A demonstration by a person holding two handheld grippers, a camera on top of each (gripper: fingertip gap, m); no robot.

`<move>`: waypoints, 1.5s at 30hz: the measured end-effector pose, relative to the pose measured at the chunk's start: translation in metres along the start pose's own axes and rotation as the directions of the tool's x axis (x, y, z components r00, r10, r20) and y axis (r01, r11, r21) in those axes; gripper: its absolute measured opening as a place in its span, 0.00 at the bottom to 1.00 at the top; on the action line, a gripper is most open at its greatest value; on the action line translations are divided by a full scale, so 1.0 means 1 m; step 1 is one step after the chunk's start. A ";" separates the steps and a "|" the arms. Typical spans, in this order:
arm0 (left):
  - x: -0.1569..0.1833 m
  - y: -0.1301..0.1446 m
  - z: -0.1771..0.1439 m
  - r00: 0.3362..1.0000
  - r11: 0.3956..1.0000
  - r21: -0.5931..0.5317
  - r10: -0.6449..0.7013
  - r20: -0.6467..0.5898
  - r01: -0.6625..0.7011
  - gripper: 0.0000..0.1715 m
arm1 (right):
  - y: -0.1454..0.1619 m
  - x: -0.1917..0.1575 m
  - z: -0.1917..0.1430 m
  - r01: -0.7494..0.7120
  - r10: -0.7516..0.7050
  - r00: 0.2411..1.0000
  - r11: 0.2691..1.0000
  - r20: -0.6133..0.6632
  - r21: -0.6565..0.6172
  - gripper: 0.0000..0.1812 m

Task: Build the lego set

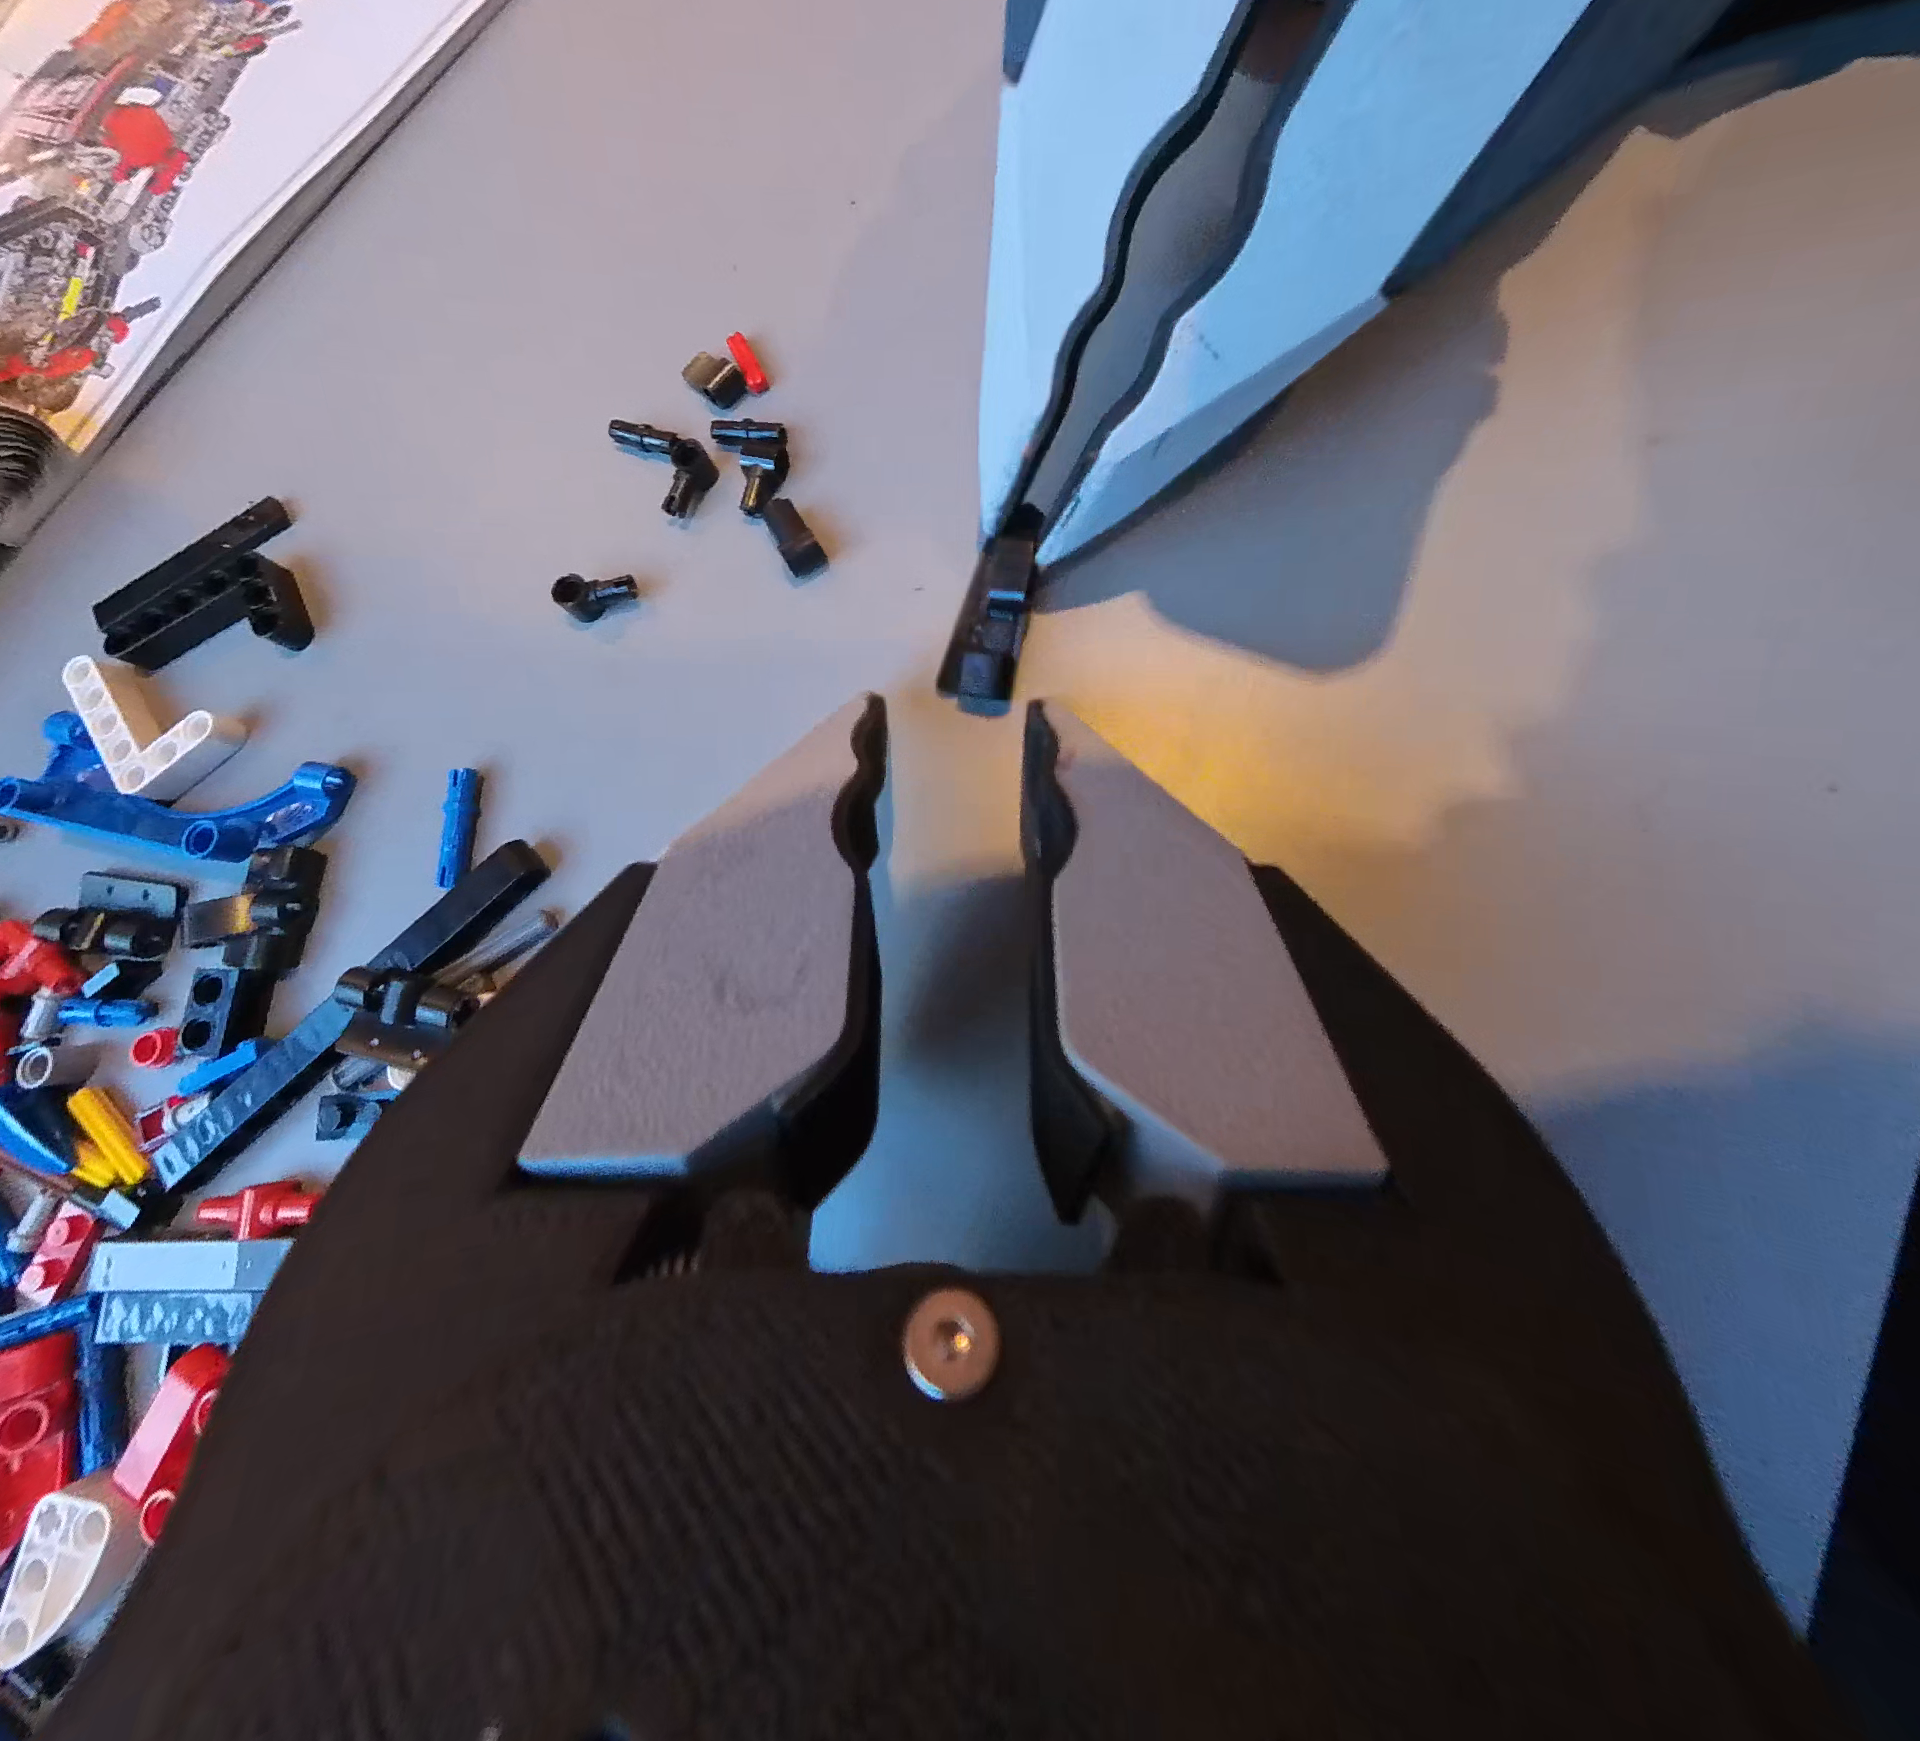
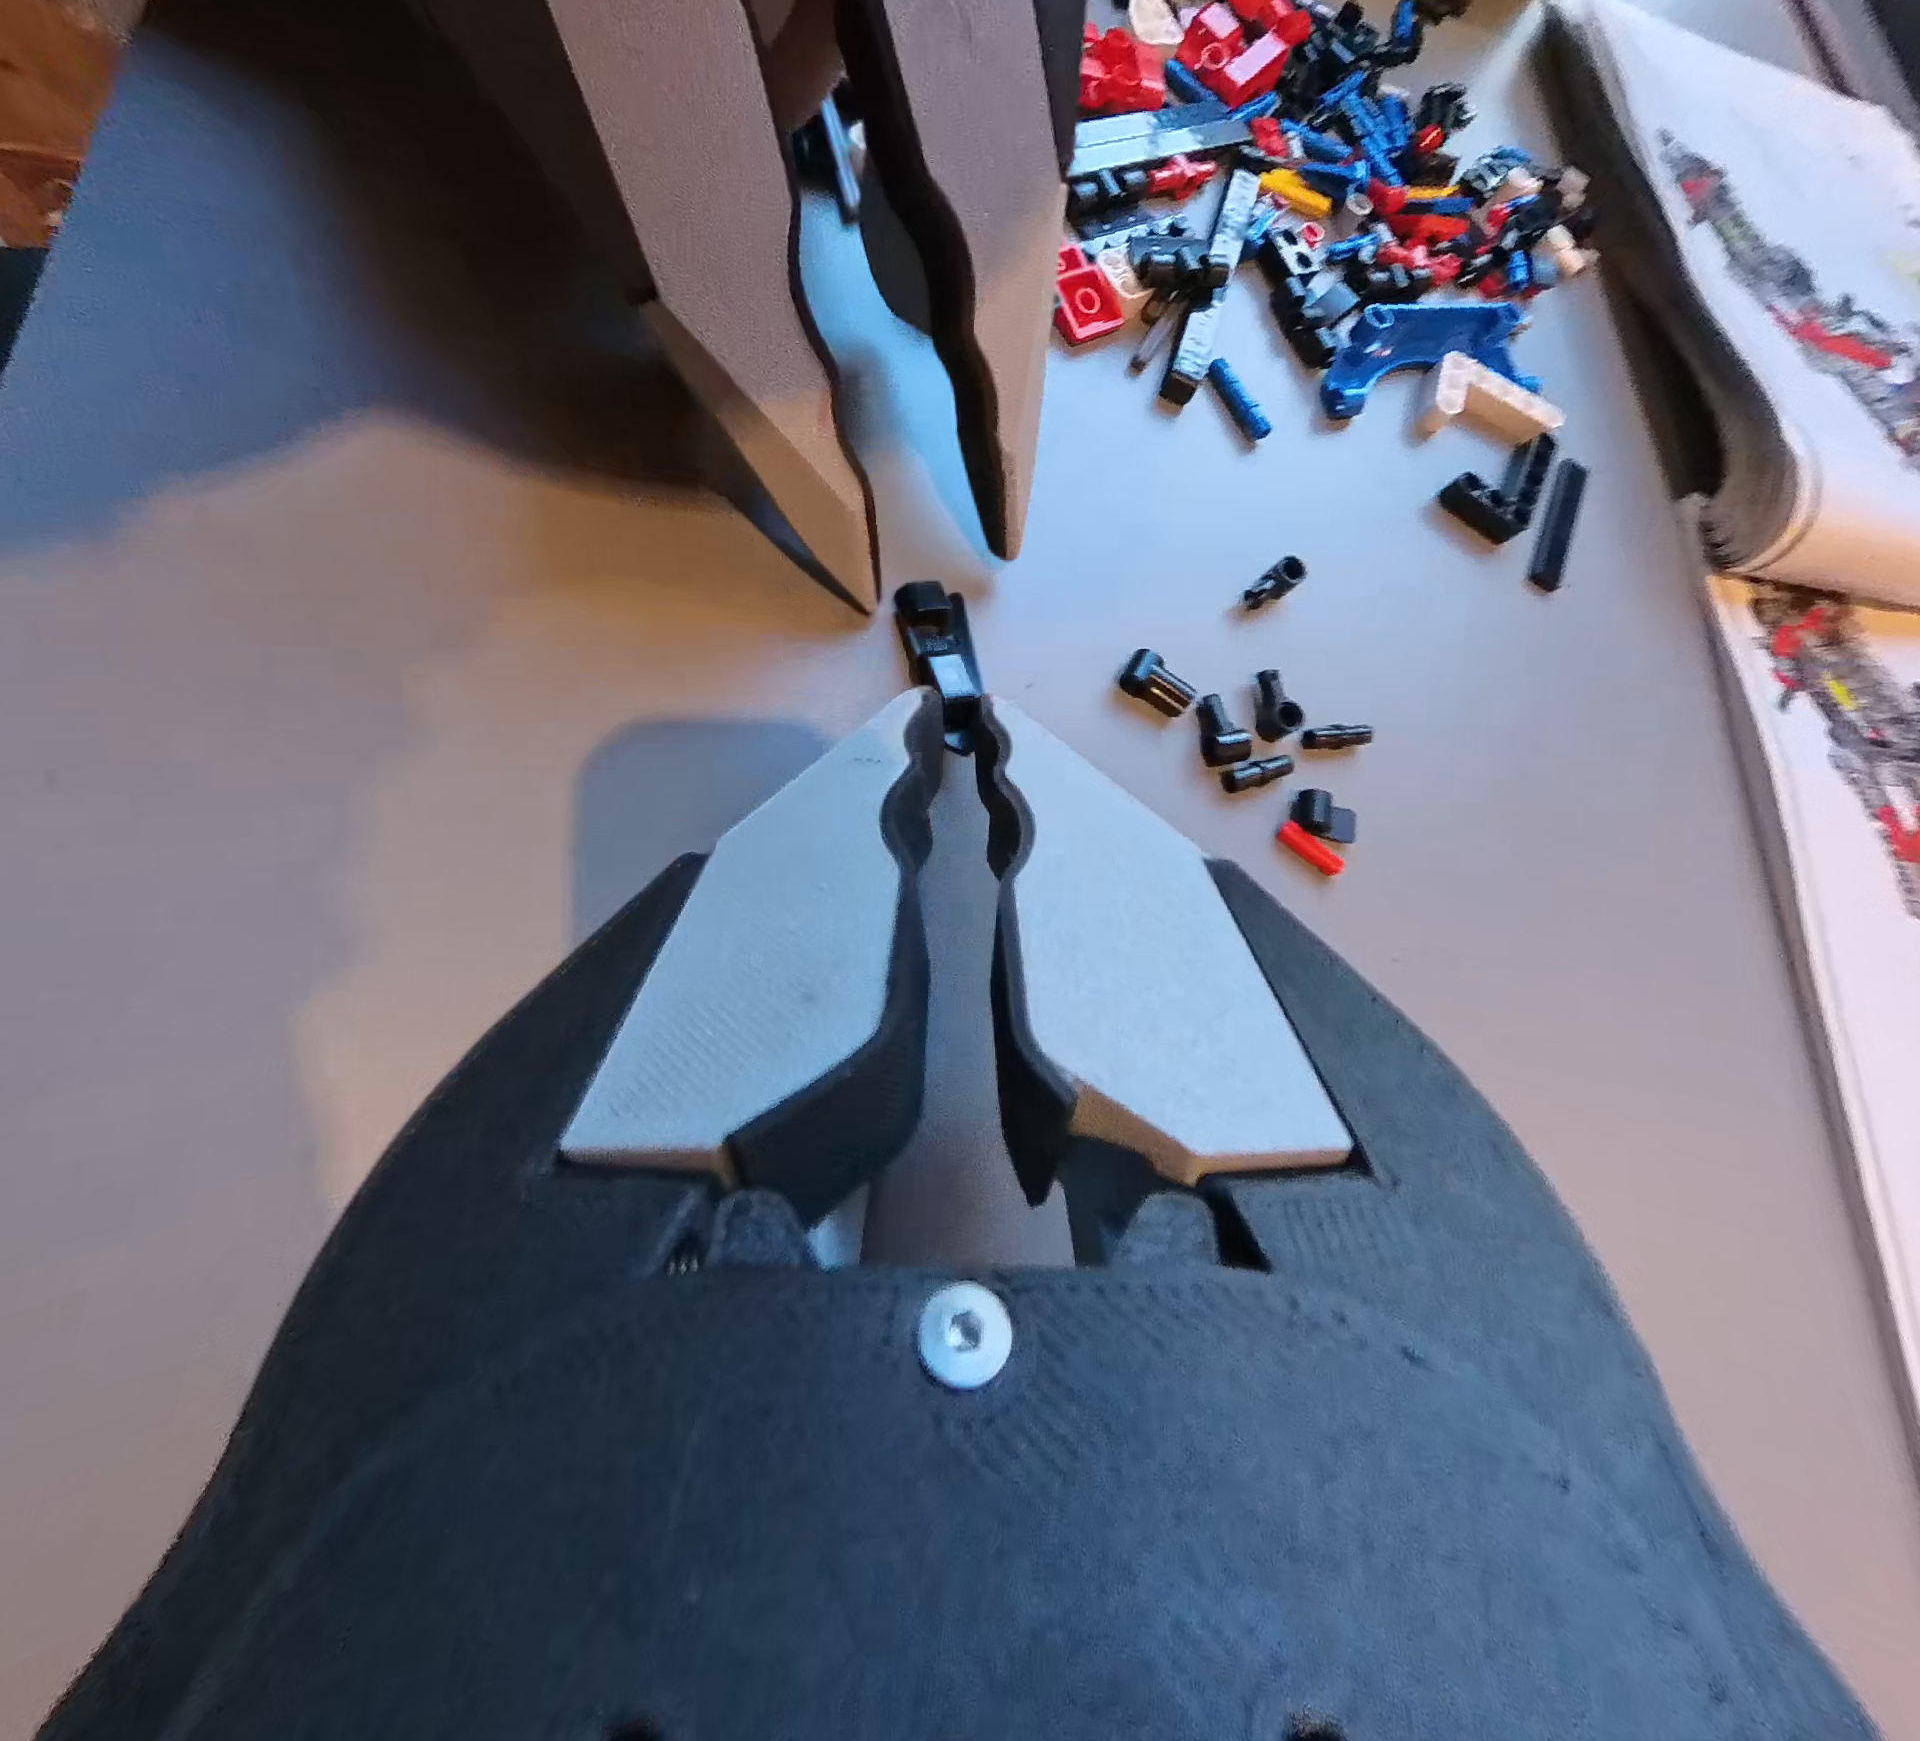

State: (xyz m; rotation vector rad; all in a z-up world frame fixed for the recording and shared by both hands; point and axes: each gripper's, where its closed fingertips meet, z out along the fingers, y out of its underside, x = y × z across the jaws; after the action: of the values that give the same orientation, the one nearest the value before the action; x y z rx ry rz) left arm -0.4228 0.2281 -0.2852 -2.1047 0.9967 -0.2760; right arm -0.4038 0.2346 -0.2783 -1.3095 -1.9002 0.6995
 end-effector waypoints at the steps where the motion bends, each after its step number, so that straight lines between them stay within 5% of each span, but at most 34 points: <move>1: -0.001 0.000 0.000 1.000 1.000 0.000 -0.001 0.005 0.001 0.13 | 0.001 0.002 -0.001 0.011 -0.011 1.000 1.000 -0.016 0.003 0.01; 16: -0.002 0.001 0.000 0.999 1.000 -0.003 -0.028 -0.015 0.028 0.13 | 0.005 0.004 -0.002 0.110 -0.111 0.992 0.994 -0.064 -0.014 0.01; 45: -0.005 -0.011 -0.011 0.989 0.986 0.103 -0.120 -0.089 0.129 0.14 | 0.010 0.004 0.001 0.087 -0.087 0.996 0.996 -0.002 -0.030 0.01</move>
State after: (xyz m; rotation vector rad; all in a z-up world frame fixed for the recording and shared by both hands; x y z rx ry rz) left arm -0.4256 0.2300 -0.2687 -2.0735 0.8779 -0.4729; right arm -0.4004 0.2416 -0.2857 -1.2372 -1.9603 0.6263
